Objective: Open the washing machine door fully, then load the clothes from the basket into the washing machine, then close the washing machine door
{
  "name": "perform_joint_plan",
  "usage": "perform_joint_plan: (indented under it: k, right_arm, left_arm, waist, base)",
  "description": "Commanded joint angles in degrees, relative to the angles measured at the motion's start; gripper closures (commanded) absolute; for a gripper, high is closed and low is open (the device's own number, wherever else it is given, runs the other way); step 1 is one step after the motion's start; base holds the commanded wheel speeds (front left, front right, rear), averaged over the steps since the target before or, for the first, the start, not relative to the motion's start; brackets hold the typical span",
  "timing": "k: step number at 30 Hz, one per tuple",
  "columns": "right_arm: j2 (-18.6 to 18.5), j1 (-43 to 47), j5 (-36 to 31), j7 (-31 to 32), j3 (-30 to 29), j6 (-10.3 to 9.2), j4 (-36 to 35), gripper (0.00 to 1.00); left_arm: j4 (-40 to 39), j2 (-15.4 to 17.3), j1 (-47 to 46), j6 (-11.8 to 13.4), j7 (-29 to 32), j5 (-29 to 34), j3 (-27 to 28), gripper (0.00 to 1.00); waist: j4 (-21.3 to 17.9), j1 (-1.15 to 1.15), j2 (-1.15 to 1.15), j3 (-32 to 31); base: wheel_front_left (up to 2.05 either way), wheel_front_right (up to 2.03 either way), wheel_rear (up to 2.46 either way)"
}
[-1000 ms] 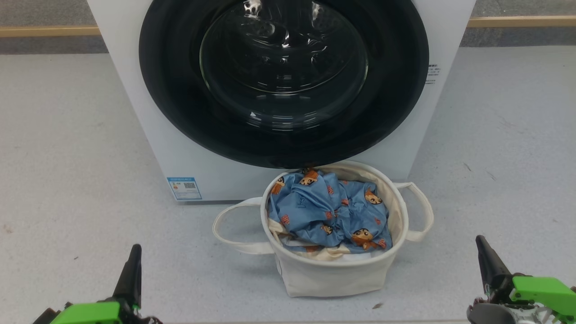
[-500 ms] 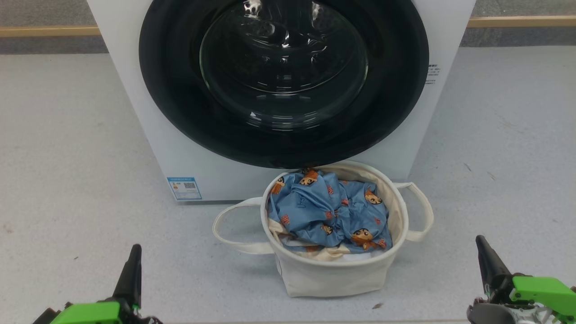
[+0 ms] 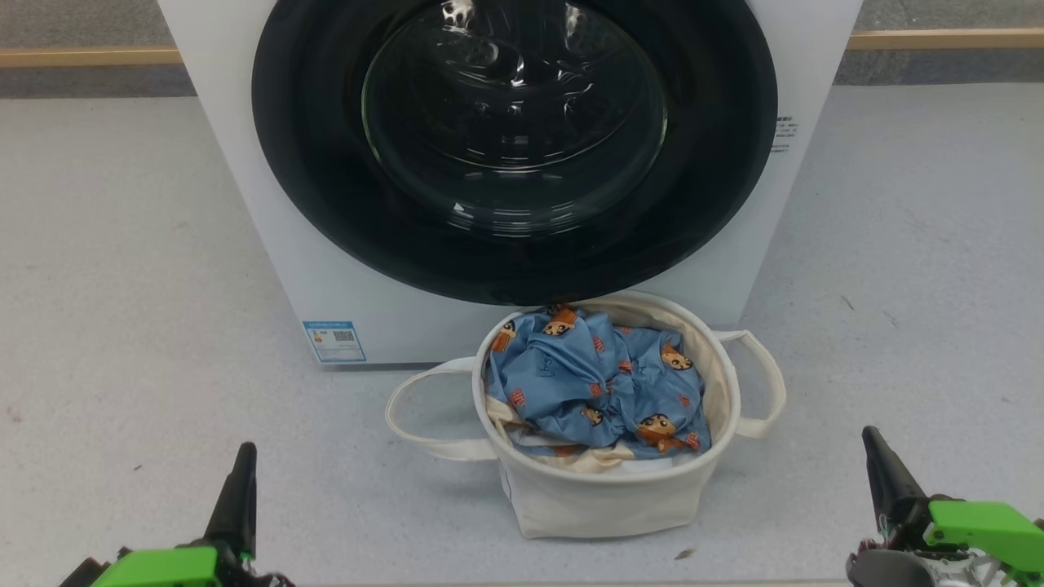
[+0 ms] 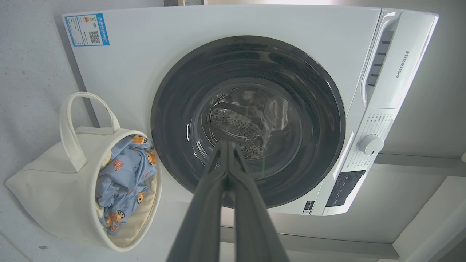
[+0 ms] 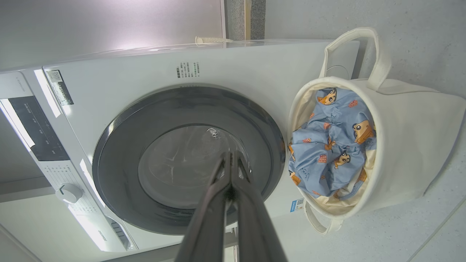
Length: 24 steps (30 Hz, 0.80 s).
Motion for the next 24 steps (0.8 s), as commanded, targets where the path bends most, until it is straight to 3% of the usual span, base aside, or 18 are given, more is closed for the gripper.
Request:
perform_joint_plan:
  k: [1, 5, 6, 14, 24]
  right_arm:
    - [-0.3, -2.8, -0.2, 0.5, 1.2, 0.00, -1.8, 1.00]
    - [-0.3, -2.8, -0.2, 0.5, 1.2, 0.00, -1.8, 1.00]
    - [0.0, 0.0, 0.0, 0.0, 0.0, 0.00, 0.1, 0.00]
    - [0.2, 0.2, -1.1, -1.1, 0.3, 0.00, 1.4, 0.00]
    - [0.2, -0.2, -2.9, -2.6, -0.3, 0.00, -1.1, 0.00]
  left_arm:
    - [-1.5, 0.4, -2.5, -0.4, 0.5, 0.2, 2.0, 1.00]
    - [-1.5, 0.4, -2.5, -0.4, 0.5, 0.2, 2.0, 1.00]
    - [0.1, 0.0, 0.0, 0.0, 0.0, 0.0, 0.0, 0.00]
    - [1.4, -0.2, 0.5, 0.0, -1.2, 0.1, -0.7, 0.00]
    - [0.3, -0.2, 0.4, 0.0, -2.7, 1.4, -1.3, 0.00]
  waist:
    - [0.0, 0.00, 0.00, 0.0]
    - [0.0, 0.00, 0.00, 0.0]
    - [0.0, 0.00, 0.00, 0.0]
    - [0.3, 0.13, 0.00, 0.0]
    - [0.8, 0.00, 0.00, 0.1]
  base:
    - [0.00, 0.00, 0.00]
    - [0.00, 0.00, 0.00]
    - [0.00, 0.00, 0.00]
    - [0.00, 0.00, 0.00]
    - [0.00, 0.00, 0.00]
